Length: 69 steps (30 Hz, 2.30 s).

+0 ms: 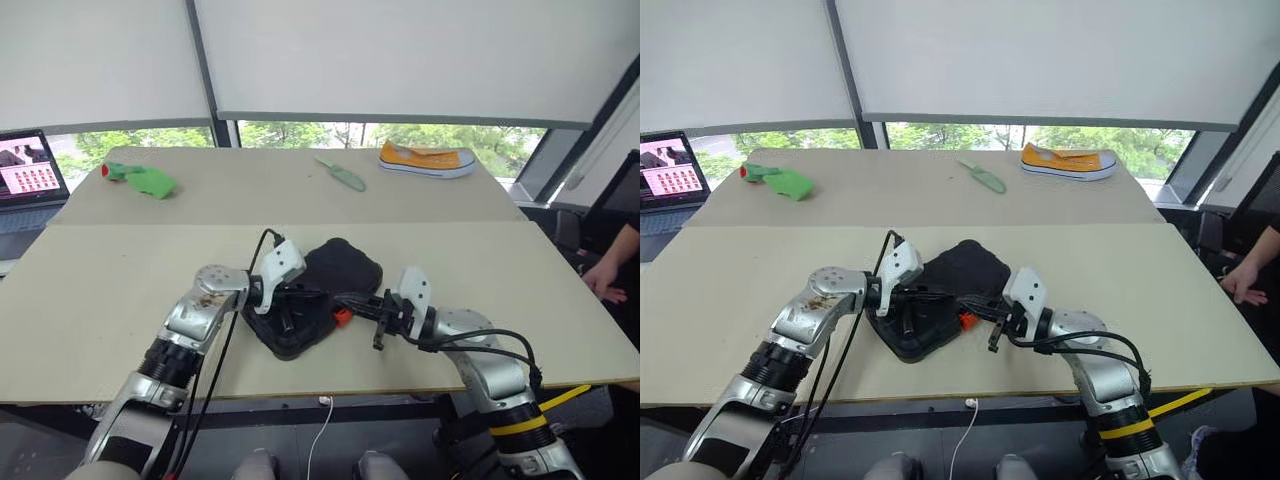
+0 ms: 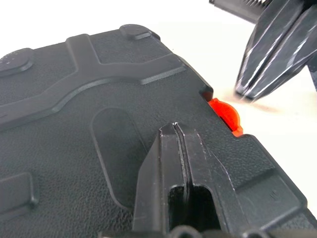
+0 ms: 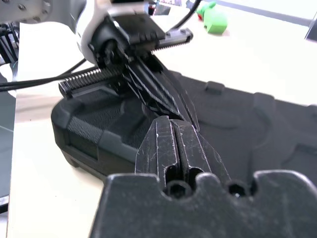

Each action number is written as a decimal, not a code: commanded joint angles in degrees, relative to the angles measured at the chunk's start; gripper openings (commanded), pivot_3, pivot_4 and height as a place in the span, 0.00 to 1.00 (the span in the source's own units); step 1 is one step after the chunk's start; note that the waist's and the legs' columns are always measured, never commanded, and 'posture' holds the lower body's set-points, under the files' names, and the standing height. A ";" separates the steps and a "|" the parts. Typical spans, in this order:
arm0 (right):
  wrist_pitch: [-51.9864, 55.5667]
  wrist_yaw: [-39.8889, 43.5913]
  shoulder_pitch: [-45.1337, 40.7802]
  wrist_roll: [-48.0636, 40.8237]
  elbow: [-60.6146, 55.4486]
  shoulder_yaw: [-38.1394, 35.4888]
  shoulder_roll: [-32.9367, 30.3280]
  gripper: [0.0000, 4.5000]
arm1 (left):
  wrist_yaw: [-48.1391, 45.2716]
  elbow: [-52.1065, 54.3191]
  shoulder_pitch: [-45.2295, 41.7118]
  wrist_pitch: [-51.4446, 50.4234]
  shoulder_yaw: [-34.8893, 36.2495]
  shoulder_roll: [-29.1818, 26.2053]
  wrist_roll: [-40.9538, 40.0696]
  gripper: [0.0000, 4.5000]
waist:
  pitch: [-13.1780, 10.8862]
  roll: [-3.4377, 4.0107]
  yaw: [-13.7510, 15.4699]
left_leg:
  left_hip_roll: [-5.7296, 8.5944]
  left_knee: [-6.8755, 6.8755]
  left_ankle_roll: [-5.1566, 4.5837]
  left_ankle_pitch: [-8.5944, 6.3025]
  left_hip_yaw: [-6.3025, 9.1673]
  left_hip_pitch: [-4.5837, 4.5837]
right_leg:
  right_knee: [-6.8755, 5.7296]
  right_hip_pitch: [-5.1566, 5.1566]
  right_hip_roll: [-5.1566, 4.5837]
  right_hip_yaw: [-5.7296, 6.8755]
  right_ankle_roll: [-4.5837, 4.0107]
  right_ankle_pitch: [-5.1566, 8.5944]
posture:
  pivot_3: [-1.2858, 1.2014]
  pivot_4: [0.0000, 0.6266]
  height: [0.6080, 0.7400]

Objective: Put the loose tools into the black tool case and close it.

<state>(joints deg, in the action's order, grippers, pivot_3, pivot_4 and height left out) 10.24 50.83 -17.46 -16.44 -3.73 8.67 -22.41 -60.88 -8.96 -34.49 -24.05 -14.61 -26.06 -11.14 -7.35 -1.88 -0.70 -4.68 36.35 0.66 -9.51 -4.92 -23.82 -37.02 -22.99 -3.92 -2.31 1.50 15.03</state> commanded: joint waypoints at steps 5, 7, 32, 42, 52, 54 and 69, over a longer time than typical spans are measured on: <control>2.61 3.03 3.53 -2.76 -5.31 -2.37 -5.15 0.01 | -0.49 -5.06 5.21 1.86 0.06 -1.06 1.27 0.00 | 0.01 0.02 -0.03 | -0.01 -0.07 0.00 0.00 -0.01 0.03 | 0.00 -0.01 0.01 -0.02 0.00 0.00 | 0.52 0.24 1.00; 4.10 2.99 5.04 -2.09 -6.23 -2.16 -7.08 0.01 | -1.37 -5.27 5.64 2.52 0.07 -2.02 1.73 0.00 | 0.02 0.03 -0.12 | 0.00 -0.10 0.00 0.00 -0.01 0.04 | 0.00 -0.04 0.02 -0.04 -0.01 0.01 | 0.52 0.24 1.00; 9.54 -0.28 -2.19 2.86 4.22 3.63 0.46 0.01 | -0.82 -4.30 7.89 3.06 2.17 -1.86 1.17 0.00 | 0.11 0.09 -1.53 | -0.10 -0.51 0.37 -0.23 0.14 0.54 | -0.01 -0.02 0.41 -0.35 -0.27 0.06 | 0.52 0.24 1.00; 8.90 -1.14 -4.65 3.20 5.37 3.29 2.55 0.01 | -0.71 -3.72 8.85 2.91 2.32 -2.05 1.32 0.00 | 0.11 0.10 -1.63 | -0.10 -0.56 0.40 -0.24 0.14 0.53 | 0.00 -0.07 0.41 -0.35 -0.30 0.08 | 0.52 0.24 1.00; 12.17 -0.38 -6.17 2.09 3.92 2.95 3.14 0.01 | -0.95 -3.23 10.43 3.14 2.15 -2.50 1.73 0.00 | 0.11 0.11 -1.84 | -0.11 -0.62 0.41 -0.25 0.12 0.51 | 0.01 -0.14 0.42 -0.39 -0.32 0.09 | 0.52 0.24 1.00; 12.70 -0.37 -6.55 1.95 3.41 2.99 3.38 0.01 | -0.92 -3.08 10.59 3.32 2.18 -2.51 1.70 0.00 | 0.11 0.11 -1.88 | -0.11 -0.64 0.41 -0.25 0.12 0.51 | 0.01 -0.16 0.42 -0.39 -0.34 0.10 | 0.52 0.24 1.00; 0.86 12.91 6.25 -1.90 -3.59 -5.04 -12.07 0.14 | -6.04 9.23 23.95 13.50 25.66 -11.33 -15.43 0.73 | -0.32 -0.02 -1.75 | -0.13 -1.59 0.25 -0.24 0.10 0.45 | 0.23 -0.46 0.51 -0.41 -0.43 0.38 | 0.52 0.24 1.00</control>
<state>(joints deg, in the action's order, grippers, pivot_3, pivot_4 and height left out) 14.36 61.58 -11.74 -16.27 -5.17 6.84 -33.29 -66.56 -1.94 -11.58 -10.21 7.93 -35.75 -24.95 -7.67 -1.90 -2.45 -4.80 34.76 0.94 -9.81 -4.82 -23.45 -36.78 -23.51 -3.42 -2.71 1.05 15.43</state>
